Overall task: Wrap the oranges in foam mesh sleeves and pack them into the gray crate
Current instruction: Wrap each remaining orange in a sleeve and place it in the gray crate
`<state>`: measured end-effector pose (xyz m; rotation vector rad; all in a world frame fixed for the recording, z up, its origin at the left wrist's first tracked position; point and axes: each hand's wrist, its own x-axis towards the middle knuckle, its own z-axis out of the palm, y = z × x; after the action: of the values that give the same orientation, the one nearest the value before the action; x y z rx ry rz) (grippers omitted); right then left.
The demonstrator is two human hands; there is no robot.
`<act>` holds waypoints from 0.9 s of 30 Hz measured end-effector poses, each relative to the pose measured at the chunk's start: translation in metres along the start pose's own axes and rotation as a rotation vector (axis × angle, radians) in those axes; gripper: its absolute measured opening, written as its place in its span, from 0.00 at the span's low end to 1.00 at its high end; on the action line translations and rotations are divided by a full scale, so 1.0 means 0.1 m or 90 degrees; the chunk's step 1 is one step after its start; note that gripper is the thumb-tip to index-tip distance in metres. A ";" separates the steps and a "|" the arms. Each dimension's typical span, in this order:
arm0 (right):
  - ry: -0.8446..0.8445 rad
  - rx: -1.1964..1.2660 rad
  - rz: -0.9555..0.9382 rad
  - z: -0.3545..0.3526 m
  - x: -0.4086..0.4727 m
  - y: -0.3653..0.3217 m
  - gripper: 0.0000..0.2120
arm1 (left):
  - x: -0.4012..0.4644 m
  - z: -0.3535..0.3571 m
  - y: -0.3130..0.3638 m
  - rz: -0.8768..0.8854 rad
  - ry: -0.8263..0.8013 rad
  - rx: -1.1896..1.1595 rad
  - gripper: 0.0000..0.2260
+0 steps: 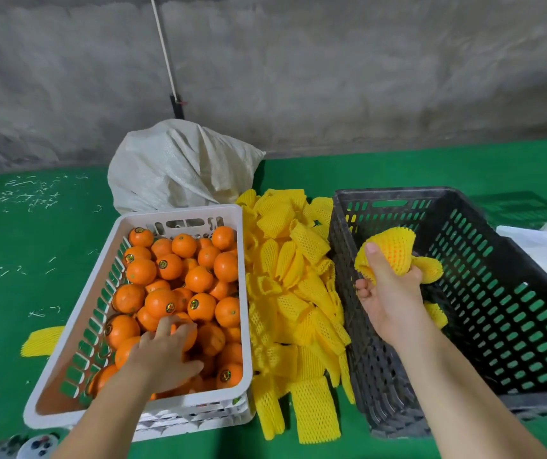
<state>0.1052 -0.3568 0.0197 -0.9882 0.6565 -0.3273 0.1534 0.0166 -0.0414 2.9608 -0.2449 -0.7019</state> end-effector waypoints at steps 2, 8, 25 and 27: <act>0.020 0.066 -0.002 0.02 0.05 -0.02 0.56 | 0.01 0.06 -0.07 -0.001 -0.079 -0.011 0.40; 0.007 -0.129 -0.129 0.14 -0.02 0.17 0.52 | -0.01 0.07 -0.03 -0.014 -0.128 -0.039 0.31; -0.495 -1.179 -0.147 0.83 0.12 0.96 0.23 | -0.27 0.04 -0.07 -0.006 0.173 -0.409 0.21; -0.506 -1.214 -0.121 0.87 0.18 1.01 0.28 | -0.28 0.01 0.07 -0.028 0.250 -0.602 0.18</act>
<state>0.1714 -0.2553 -0.0396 -2.7676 -0.0801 0.7342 0.1268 0.0146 -0.0295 2.1140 0.1535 -0.1352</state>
